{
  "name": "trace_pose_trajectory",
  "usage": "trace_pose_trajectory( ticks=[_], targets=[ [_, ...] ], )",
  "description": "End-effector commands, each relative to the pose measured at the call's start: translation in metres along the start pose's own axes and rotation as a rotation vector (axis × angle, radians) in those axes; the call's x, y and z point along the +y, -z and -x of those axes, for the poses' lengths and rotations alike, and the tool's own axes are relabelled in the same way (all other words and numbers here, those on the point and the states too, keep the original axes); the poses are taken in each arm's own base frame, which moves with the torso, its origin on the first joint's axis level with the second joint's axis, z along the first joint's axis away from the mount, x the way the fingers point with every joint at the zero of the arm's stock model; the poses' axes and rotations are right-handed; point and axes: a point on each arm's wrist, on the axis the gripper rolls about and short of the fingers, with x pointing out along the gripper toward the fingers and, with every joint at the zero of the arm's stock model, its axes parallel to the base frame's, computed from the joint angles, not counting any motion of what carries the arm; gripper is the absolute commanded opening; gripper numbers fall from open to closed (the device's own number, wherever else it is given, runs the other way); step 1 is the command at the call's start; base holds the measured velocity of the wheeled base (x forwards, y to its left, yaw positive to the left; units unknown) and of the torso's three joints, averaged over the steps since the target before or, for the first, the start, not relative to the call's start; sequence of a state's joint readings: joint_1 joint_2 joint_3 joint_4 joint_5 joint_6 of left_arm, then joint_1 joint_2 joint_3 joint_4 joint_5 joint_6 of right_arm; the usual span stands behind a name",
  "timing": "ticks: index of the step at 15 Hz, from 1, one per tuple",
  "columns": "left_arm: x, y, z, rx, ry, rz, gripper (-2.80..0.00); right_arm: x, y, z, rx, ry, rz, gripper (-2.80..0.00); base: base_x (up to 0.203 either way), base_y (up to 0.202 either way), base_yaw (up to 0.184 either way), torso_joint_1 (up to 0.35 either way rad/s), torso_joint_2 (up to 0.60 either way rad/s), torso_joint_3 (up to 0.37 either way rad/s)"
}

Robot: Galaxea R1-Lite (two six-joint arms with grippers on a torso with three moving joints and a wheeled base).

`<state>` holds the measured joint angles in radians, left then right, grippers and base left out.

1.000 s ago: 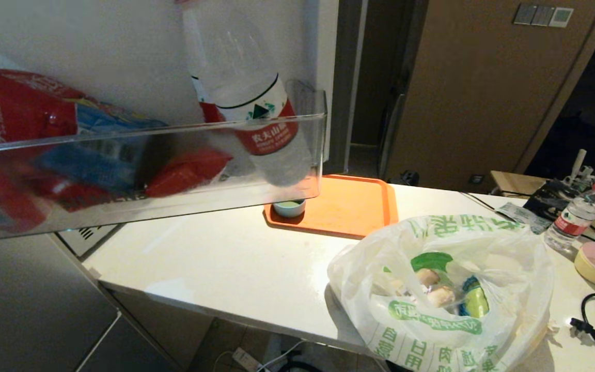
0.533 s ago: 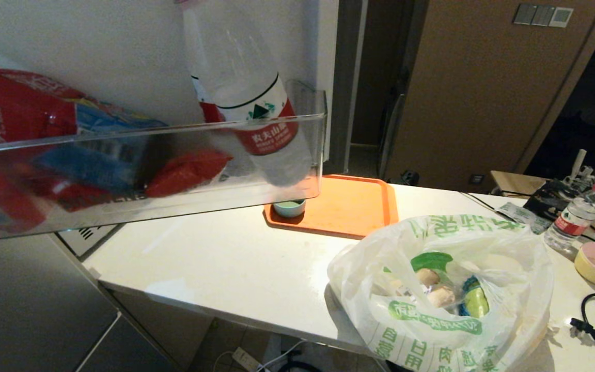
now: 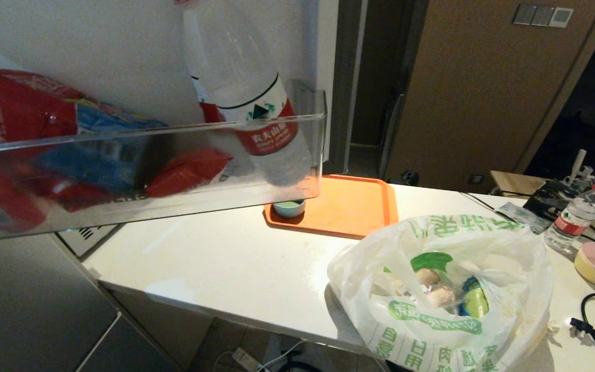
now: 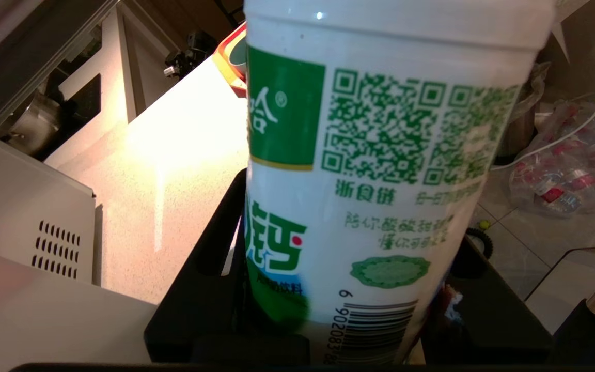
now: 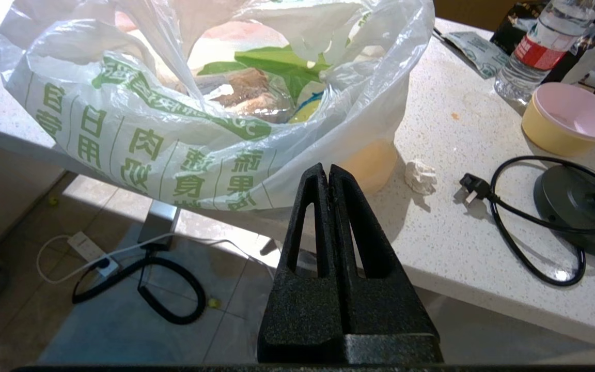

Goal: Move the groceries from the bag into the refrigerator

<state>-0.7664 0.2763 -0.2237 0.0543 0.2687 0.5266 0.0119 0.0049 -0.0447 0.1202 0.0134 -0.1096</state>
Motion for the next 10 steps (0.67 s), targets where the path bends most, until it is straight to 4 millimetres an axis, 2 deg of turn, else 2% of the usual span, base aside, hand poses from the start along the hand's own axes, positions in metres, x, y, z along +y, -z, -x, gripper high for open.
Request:
trace_pose_trajectory(
  ticks=[1, 10],
  targets=[
    [-0.0012, 0.0036, 0.0026, 0.009, 0.001, -0.005, -2.8, 0.0, 0.0001, 0.0002, -0.004, 0.0, 0.001, -2.8, 0.0, 0.0, 0.0, 0.0, 0.0, 0.0],
    [-0.0042, 0.0117, 0.0063, 0.065, -0.009, -0.013, -2.8, 0.0, 0.0002, 0.0002, -0.003, 0.0, 0.001, -2.8, 0.0, 0.0, 0.0, 0.0, 0.0, 0.0]
  ],
)
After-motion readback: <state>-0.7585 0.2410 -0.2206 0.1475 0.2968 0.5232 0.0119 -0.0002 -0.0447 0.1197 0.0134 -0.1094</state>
